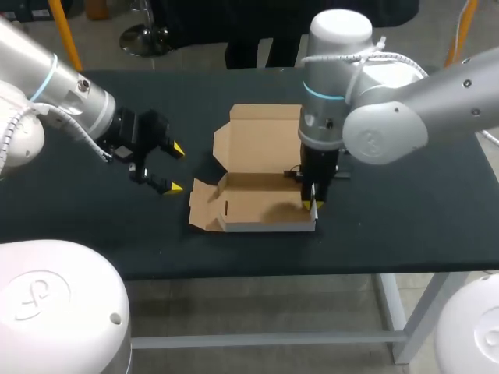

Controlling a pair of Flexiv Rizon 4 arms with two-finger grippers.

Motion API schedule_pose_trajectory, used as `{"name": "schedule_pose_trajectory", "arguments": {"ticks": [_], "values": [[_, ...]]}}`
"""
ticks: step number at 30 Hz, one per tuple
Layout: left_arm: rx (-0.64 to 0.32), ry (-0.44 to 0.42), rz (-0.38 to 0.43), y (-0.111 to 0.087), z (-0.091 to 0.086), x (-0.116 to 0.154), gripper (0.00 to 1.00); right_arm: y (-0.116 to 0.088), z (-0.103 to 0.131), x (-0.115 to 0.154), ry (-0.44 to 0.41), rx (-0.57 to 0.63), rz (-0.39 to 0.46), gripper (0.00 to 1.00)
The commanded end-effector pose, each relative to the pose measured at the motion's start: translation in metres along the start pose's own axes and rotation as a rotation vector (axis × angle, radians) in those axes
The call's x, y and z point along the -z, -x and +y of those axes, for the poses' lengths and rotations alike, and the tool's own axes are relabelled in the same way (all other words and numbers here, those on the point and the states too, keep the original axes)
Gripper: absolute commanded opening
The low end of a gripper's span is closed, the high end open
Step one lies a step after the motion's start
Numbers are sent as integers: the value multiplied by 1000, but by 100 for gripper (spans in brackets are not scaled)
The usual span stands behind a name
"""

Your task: Assemble the packaging by folding the flat box into shape, placing the metal phone stand inside, and closing the box properly

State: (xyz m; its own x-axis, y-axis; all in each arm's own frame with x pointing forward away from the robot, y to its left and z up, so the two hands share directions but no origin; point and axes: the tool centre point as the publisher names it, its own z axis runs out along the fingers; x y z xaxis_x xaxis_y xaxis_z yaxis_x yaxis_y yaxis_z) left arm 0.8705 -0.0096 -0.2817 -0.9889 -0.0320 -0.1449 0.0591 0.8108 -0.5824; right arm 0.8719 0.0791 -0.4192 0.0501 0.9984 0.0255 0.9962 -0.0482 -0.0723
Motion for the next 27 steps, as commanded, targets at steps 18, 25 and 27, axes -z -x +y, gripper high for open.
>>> {"name": "schedule_pose_trajectory", "arguments": {"ticks": [18,25,27], "values": [[1,5,3,0,-1,1,100,0,0,-1,53,-33,-143,0],[1,5,3,0,-1,1,100,4,4,-5,55,-127,-268,0],[1,5,3,0,-1,1,100,5,3,-5,55,-143,-290,0]]}}
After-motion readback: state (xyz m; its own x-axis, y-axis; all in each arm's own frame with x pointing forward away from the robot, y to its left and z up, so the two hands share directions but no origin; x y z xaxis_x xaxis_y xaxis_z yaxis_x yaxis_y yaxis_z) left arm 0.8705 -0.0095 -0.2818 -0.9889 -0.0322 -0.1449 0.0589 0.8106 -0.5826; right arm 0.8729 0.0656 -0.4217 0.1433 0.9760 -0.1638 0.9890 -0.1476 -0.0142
